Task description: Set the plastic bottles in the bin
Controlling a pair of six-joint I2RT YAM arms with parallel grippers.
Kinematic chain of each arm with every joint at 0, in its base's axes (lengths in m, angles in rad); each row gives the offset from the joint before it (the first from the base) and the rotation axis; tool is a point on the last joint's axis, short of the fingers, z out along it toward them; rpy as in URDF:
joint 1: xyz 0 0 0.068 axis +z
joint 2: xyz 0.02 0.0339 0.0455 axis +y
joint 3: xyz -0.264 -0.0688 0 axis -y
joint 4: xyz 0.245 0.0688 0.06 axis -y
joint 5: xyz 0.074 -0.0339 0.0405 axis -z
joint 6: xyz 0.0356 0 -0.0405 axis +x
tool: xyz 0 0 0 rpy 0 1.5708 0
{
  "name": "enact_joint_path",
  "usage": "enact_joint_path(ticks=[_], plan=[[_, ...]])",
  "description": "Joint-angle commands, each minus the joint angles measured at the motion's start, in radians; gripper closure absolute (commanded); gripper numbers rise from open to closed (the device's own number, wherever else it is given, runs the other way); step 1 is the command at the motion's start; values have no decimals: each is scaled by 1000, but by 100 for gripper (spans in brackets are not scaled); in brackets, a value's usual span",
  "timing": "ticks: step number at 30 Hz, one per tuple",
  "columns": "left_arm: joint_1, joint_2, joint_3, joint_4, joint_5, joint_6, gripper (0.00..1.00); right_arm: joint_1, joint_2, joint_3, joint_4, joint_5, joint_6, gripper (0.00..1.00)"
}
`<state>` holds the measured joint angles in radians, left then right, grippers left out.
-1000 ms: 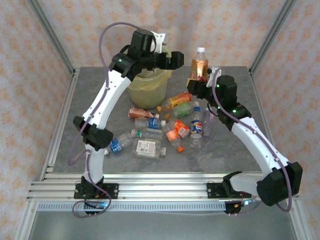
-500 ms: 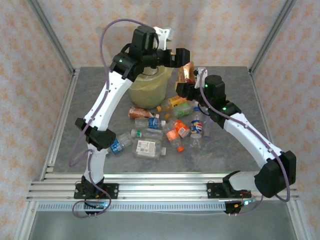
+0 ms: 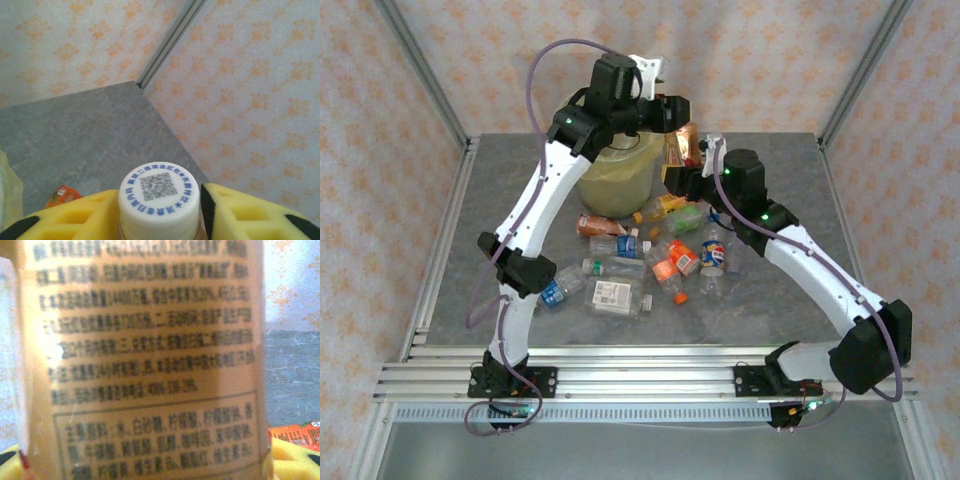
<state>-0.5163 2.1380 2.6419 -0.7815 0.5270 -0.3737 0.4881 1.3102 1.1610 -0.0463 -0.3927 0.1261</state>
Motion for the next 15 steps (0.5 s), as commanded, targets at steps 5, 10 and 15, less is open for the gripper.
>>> enact_joint_path(ticks=[5, 10, 15], plan=[[-1, -12, 23, -18, -24, 26, 87, 7, 9, 67, 38, 1, -21, 58], [9, -32, 20, 6, -45, 38, 100, 6, 1, 75, 21, 10, -16, 50], [13, -61, 21, 32, -58, 68, 100, 6, -19, 83, -9, 38, -8, 14]])
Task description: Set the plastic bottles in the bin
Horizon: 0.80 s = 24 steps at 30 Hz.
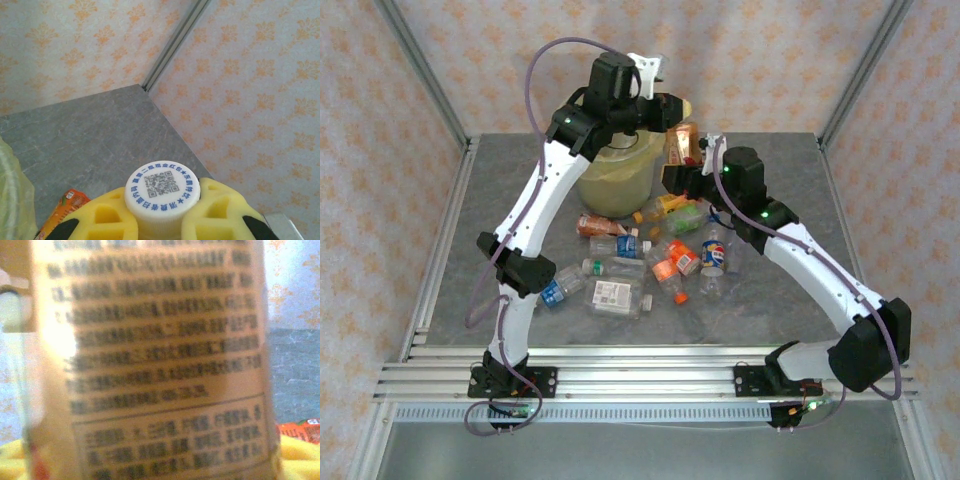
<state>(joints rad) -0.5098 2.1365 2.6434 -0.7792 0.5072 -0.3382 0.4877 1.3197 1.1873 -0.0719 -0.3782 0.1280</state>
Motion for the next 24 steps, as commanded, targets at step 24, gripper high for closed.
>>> enact_joint_path(ticks=[24], plan=[[242, -138, 21, 196, -442, 229, 100, 6, -190, 91, -577, 632, 237, 1]])
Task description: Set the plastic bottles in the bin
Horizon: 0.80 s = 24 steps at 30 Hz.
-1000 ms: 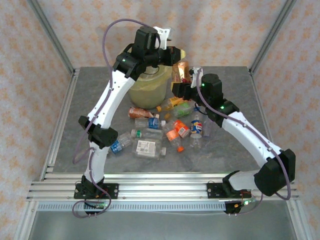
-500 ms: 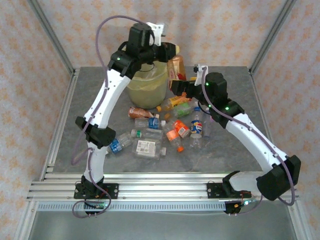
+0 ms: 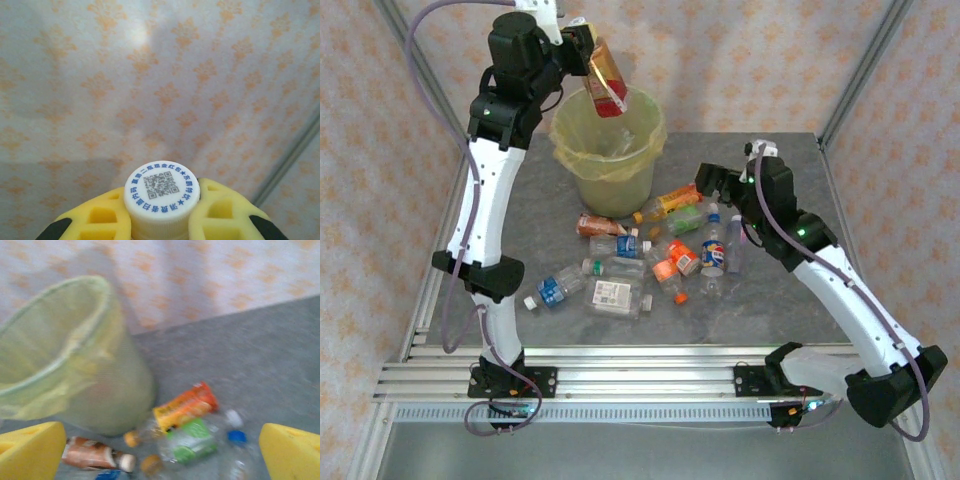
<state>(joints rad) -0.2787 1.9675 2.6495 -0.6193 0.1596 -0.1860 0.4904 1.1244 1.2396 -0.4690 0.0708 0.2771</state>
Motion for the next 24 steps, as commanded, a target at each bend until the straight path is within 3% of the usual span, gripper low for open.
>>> enact_joint_path(ticks=[1, 8, 14, 16, 21, 24], plan=[[13, 48, 15, 36, -109, 89, 100, 4, 9, 42, -212, 206, 101, 1], [14, 176, 52, 13, -143, 162, 100, 3, 53, 61, -377, 313, 154, 1], [14, 258, 53, -48, -168, 191, 96, -30, 85, 38, -447, 319, 199, 1], [14, 279, 53, -80, -183, 200, 84, -49, 85, 18, -450, 304, 210, 1], [14, 309, 48, -138, -212, 220, 44, -98, 83, -38, -424, 242, 219, 1], [14, 308, 46, -154, -216, 224, 30, -118, 85, -74, -399, 198, 222, 1]])
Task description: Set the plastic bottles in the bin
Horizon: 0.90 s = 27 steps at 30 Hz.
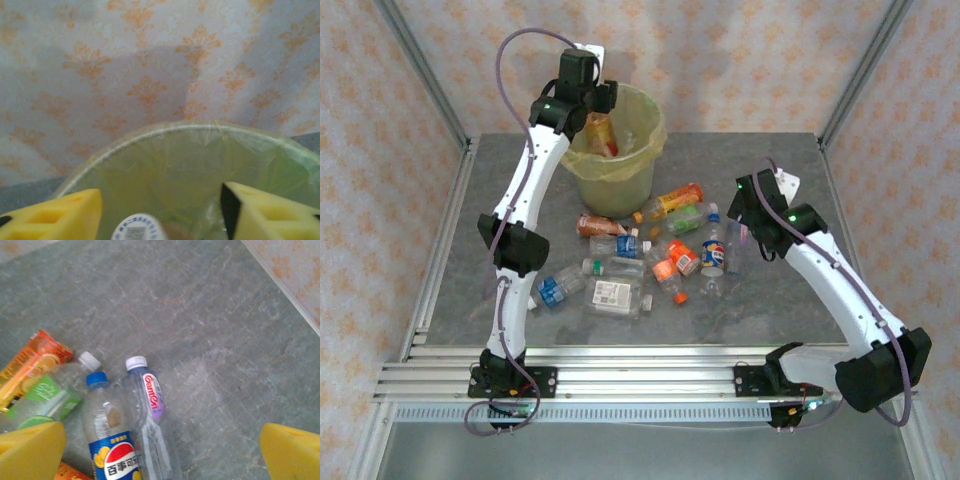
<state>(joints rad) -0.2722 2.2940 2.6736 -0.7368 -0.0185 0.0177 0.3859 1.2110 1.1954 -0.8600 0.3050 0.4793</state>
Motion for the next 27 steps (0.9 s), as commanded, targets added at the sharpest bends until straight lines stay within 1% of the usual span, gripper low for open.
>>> enact_joint_path(ticks=[1, 3, 9, 18, 19, 21, 23, 27], plan=[[8, -21, 22, -39, -38, 21, 27, -16, 1, -39, 0, -46, 21, 1], [7, -32, 23, -39, -35, 16, 19, -21, 7, -54, 9, -60, 22, 1], [8, -99, 23, -45, -31, -17, 0, -26, 40, -88, 23, -84, 17, 1], [8, -259, -5, -113, 1, -102, 0, -31, 119, -156, 52, -148, 27, 0], [7, -281, -27, -117, 4, -112, 0, -33, 126, -167, 63, -157, 29, 2], [8, -344, -94, -118, 6, -139, 0, -40, 144, -191, 88, -181, 34, 8], [8, -421, -179, -110, 16, -158, 0, -43, 163, -206, 105, -202, 40, 12], [8, -585, -419, -43, 26, -208, 0, -46, 210, -224, 142, -226, 43, 22]])
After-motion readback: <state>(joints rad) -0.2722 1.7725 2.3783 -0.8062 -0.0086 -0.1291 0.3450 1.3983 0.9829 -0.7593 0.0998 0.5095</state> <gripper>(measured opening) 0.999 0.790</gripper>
